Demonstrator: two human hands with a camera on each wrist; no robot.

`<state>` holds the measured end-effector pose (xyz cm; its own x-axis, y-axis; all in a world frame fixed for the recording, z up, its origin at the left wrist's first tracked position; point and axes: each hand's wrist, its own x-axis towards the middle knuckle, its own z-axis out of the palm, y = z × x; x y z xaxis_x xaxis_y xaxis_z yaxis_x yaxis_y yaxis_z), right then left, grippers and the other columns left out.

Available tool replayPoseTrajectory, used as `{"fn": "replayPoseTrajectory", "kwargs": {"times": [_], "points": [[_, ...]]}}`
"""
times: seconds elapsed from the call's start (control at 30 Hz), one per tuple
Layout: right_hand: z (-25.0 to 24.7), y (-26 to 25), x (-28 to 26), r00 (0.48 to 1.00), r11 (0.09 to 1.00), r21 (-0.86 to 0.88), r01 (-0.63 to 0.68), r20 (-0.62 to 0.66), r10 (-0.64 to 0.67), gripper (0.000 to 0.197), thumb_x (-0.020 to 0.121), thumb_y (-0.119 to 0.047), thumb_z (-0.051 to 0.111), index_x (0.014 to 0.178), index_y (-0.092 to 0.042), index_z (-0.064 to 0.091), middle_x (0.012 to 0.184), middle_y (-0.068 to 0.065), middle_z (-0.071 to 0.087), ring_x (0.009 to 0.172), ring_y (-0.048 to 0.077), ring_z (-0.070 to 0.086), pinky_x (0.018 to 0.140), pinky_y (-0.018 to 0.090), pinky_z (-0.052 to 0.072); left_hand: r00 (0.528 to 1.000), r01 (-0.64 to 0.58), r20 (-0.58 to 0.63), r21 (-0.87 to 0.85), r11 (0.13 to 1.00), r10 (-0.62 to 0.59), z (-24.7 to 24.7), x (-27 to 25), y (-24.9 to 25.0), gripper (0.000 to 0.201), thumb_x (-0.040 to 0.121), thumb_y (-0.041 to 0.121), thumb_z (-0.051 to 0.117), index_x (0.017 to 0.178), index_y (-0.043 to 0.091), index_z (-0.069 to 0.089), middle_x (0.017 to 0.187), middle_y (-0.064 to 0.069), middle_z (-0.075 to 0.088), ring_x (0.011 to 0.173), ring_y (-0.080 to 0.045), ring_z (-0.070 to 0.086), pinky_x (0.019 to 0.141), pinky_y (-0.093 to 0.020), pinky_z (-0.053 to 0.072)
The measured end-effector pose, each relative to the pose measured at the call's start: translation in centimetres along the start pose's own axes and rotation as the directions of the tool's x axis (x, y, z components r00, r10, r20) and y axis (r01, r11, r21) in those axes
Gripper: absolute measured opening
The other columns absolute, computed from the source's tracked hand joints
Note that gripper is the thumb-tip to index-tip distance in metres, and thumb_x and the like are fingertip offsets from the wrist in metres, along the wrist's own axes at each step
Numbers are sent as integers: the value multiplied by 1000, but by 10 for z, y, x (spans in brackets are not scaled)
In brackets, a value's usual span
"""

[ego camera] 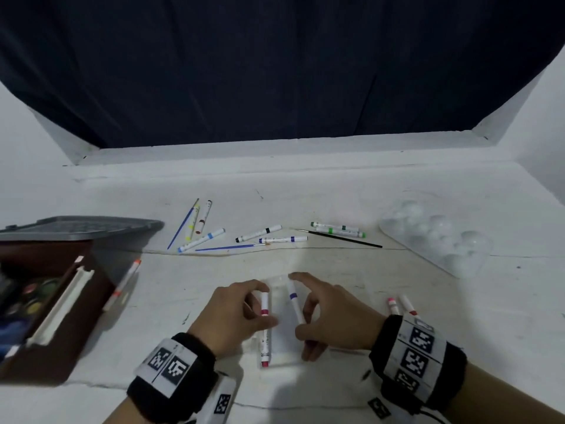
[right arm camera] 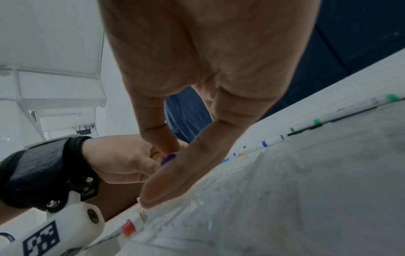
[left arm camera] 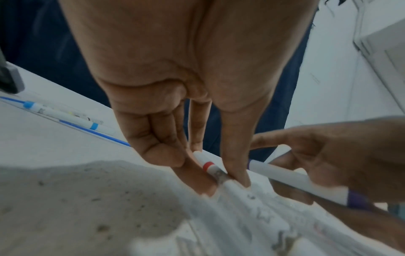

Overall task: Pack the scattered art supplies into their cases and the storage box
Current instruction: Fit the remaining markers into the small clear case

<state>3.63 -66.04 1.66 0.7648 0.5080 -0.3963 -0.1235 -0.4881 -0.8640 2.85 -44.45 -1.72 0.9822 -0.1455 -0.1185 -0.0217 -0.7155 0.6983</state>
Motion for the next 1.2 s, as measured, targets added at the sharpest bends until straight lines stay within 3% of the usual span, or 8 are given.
{"fn": "replayPoseTrajectory", "kwargs": {"times": [0.3,0.47,0.53,0.63,0.73,0.9,1.1,1.2], "points": [[26,-6,25,986,996,-12,-91,141,92,63,86,-4,66,137,-26,37,96,19,70,71,33,73,69,47,61,993,-113,70,220,969,100,-15,0,-21,77,64,66,76,131,33,56,94,16,55,84,0,53,79,-17,43],[31,-10,29,994,957,-288,38,106,-7,61,85,-27,74,136,-27,40,95,-4,66,52,4,64,51,21,54,976,-176,164,219,960,141,-19,-6,-25,74,66,61,78,132,37,54,113,13,42,97,-1,50,87,-15,43],[31,-13,31,993,899,-421,118,66,-99,63,81,-36,76,134,-28,44,99,-9,64,64,-1,61,58,10,48,969,-211,173,213,954,176,-17,-8,-27,68,61,70,72,122,44,57,119,15,39,106,-6,51,92,-28,49],[27,-13,35,988,853,-500,153,61,-141,65,77,-38,79,132,-25,47,109,-4,66,91,12,62,76,20,50,970,-211,178,286,935,164,-12,-6,-25,69,60,69,70,123,44,53,132,14,35,114,-10,46,93,-34,50],[24,-15,37,991,832,-541,125,108,-79,70,73,-33,82,133,-18,48,98,-8,61,93,13,58,79,24,47,968,-225,188,351,909,167,-11,-3,-26,77,64,65,74,132,38,50,139,12,33,120,-13,43,96,-36,49],[28,-16,43,996,737,-670,89,45,-80,68,64,-40,87,121,-20,56,76,-18,44,81,11,50,61,21,36,964,-228,229,436,871,137,-11,-2,-15,72,67,59,78,129,33,52,133,14,37,108,-11,51,86,-35,53],[35,-13,41,994,639,-767,65,-8,-110,78,66,-46,84,130,-20,48,113,0,56,106,21,55,79,29,40,972,-185,221,520,834,78,-10,2,-2,68,68,51,81,123,25,52,129,8,40,94,-14,57,75,-31,50],[34,-10,40,991,643,-763,62,-30,-131,78,65,-48,85,130,-21,52,110,-1,55,105,20,54,78,29,39,971,-185,228,539,822,69,-11,1,-5,65,67,53,81,120,27,53,125,10,38,84,-9,50,67,-27,42]]}}
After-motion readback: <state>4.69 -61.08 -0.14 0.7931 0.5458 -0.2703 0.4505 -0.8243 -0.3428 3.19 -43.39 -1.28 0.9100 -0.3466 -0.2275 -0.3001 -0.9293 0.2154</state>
